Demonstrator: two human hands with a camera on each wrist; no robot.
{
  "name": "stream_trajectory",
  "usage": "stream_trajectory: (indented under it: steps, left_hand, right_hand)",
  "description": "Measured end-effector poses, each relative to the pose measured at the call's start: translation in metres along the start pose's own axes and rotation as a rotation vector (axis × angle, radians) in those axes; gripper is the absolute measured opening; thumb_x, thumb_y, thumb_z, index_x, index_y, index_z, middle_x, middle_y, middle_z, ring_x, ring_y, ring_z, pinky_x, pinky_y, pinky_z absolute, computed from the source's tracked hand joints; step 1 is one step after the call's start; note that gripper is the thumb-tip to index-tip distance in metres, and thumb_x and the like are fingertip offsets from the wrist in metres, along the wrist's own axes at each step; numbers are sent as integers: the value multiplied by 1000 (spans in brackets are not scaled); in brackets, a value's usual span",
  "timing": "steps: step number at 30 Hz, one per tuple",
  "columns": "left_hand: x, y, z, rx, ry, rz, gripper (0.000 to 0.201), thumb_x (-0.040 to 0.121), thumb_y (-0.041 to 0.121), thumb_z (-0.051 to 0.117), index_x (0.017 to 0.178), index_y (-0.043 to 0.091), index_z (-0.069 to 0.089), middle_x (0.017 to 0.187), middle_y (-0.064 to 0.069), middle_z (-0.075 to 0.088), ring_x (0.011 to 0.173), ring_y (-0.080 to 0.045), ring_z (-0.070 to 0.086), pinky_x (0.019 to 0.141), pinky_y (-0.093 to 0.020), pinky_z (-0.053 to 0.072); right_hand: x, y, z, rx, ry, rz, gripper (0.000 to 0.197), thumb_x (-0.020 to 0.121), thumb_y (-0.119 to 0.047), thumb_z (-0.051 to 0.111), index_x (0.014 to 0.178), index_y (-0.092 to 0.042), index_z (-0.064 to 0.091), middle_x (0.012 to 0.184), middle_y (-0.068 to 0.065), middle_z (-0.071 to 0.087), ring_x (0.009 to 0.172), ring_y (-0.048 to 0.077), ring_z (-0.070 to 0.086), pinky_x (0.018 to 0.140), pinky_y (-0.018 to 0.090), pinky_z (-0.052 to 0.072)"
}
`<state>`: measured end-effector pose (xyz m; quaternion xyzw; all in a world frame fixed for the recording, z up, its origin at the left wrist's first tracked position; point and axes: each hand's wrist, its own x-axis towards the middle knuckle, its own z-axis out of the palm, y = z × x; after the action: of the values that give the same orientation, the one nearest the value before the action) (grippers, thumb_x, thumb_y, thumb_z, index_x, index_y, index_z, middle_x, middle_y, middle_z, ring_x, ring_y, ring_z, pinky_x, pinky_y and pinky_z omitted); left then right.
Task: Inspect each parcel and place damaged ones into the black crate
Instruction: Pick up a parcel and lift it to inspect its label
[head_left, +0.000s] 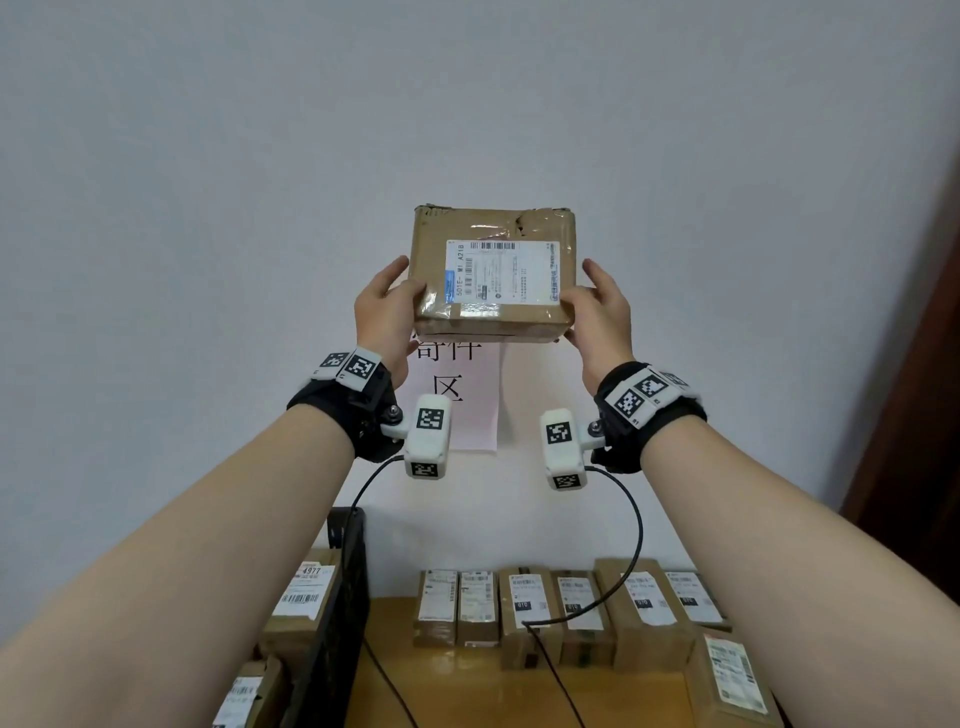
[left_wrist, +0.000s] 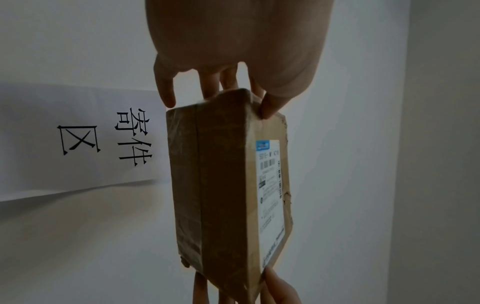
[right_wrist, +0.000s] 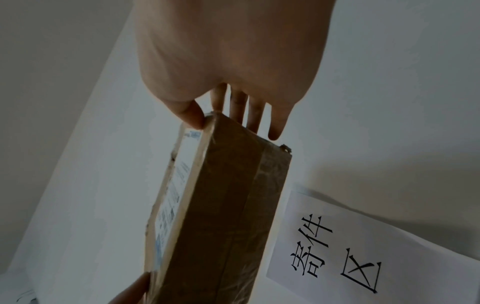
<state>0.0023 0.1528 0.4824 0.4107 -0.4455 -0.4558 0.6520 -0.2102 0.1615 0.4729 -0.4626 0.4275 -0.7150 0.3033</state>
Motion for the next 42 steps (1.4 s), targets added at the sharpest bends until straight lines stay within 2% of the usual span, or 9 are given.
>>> stream_trajectory:
  steps: [2, 7, 13, 18, 31, 34, 36, 39, 42]
  left_hand:
    - [-1, 0, 0, 18, -9, 9, 38, 101, 17, 58, 133, 37, 64, 79, 21, 75, 62, 2, 67, 82, -34, 48]
    - [0, -3, -1, 31, -21, 11, 43, 99, 17, 62, 138, 35, 65, 110, 13, 76, 99, -6, 65, 101, -48, 44]
    - [1, -4, 2, 19, -20, 10, 42, 98, 17, 63, 136, 35, 66, 111, 8, 77, 101, -11, 66, 99, -47, 46]
    - [4, -6, 1, 35, -13, 17, 41, 96, 16, 64, 132, 36, 69, 110, 6, 78, 109, -21, 69, 94, -46, 47]
    - [4, -9, 7, 48, -6, 10, 39, 96, 13, 62, 129, 33, 68, 113, 2, 77, 104, -16, 69, 91, -42, 51]
    - [3, -7, 8, 31, -4, -22, 20, 100, 23, 61, 120, 25, 64, 114, 2, 73, 116, -21, 67, 94, -47, 51]
    - [3, -6, 11, 11, -20, -41, 26, 103, 41, 56, 118, 20, 62, 115, 3, 71, 111, -19, 67, 95, -49, 50]
    - [0, -2, 14, -11, -59, -57, 46, 102, 61, 45, 115, 20, 64, 111, 3, 72, 100, -15, 68, 78, -42, 50]
    - [-4, 0, 17, 5, -67, -48, 50, 101, 64, 48, 122, 20, 61, 114, 0, 69, 101, -20, 67, 66, -38, 51]
  right_hand:
    - [1, 3, 1, -5, -37, -32, 51, 92, -8, 56, 137, -28, 66, 114, 6, 75, 90, 14, 70, 91, 36, 59]
    - [2, 7, 1, -15, 8, -50, 46, 91, -1, 54, 119, -34, 71, 112, -1, 77, 109, 17, 72, 97, 38, 60]
    - [2, 5, 1, 7, -4, -15, 47, 91, 1, 50, 105, -36, 76, 107, -8, 79, 105, 16, 73, 97, 38, 59]
    - [5, 6, 0, 19, 14, 0, 45, 90, -1, 52, 116, -30, 75, 102, -6, 80, 93, 12, 74, 95, 37, 60]
    - [5, 6, -7, 35, 34, 31, 33, 93, -10, 55, 121, -24, 68, 106, -3, 77, 92, 11, 73, 89, 36, 61]
    - [7, 3, -9, 59, 47, 36, 21, 100, -20, 53, 116, -20, 66, 101, -2, 74, 91, 15, 70, 80, 35, 57]
    - [9, 2, -10, 65, 50, 56, 23, 102, -33, 51, 112, -17, 65, 98, -2, 73, 91, 16, 69, 84, 38, 57]
    - [12, 1, -13, 24, 34, 83, 41, 102, -54, 44, 104, -18, 63, 103, 1, 75, 97, 16, 71, 94, 43, 56]
    - [8, -1, -16, -6, 11, 82, 48, 101, -63, 44, 104, -19, 62, 105, -1, 75, 97, 12, 69, 85, 34, 51]
